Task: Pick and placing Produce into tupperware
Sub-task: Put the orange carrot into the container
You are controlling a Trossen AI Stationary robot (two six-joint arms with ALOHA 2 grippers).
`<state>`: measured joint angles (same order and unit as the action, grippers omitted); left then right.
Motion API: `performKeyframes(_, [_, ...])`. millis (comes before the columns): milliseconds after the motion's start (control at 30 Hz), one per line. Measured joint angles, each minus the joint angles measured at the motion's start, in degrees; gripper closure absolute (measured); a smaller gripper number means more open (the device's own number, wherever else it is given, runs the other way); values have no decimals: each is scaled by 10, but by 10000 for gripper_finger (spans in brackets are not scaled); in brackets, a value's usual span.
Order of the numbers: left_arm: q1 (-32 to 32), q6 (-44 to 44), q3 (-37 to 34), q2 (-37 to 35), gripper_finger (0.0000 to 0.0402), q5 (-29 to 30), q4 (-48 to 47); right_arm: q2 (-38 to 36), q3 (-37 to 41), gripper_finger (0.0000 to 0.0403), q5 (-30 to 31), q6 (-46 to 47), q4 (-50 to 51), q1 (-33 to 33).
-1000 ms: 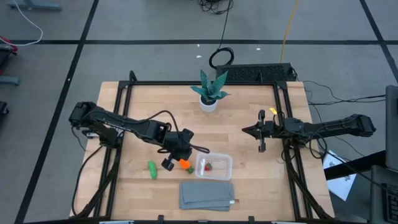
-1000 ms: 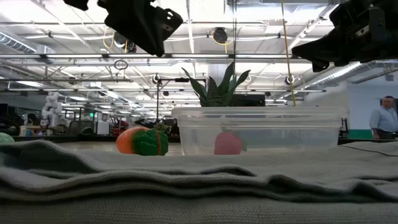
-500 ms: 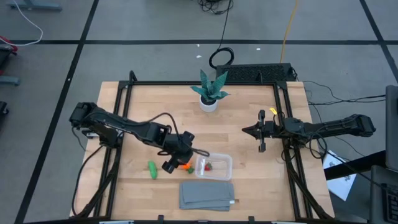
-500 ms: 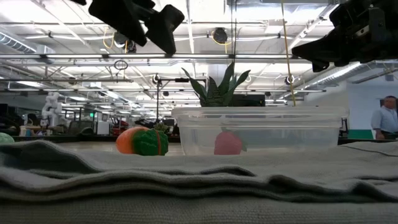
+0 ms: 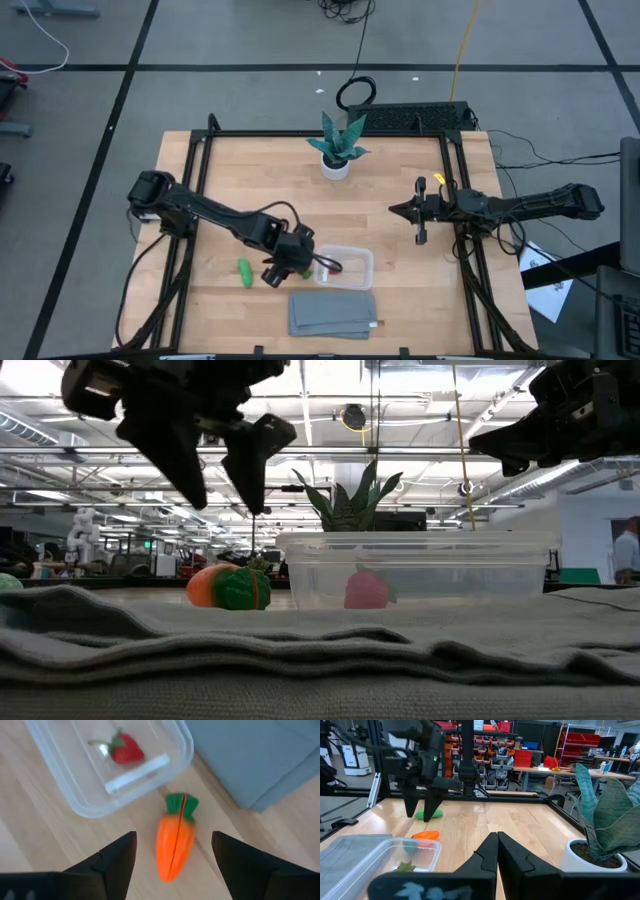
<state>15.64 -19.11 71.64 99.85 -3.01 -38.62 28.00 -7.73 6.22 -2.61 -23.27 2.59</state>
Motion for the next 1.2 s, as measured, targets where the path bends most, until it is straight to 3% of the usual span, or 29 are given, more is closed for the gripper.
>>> performKeyframes(467, [3, 22, 0, 12, 121, 0, 7, 1, 0, 403, 0, 7, 0, 0])
performKeyframes(833, [17, -30, -32, 12, 110, 35, 28, 3, 0, 403, 0, 15, 1, 0])
performKeyframes(1200, [16, -58, -32, 35, 109, 31, 44, 3, 0, 403, 0, 15, 1, 0])
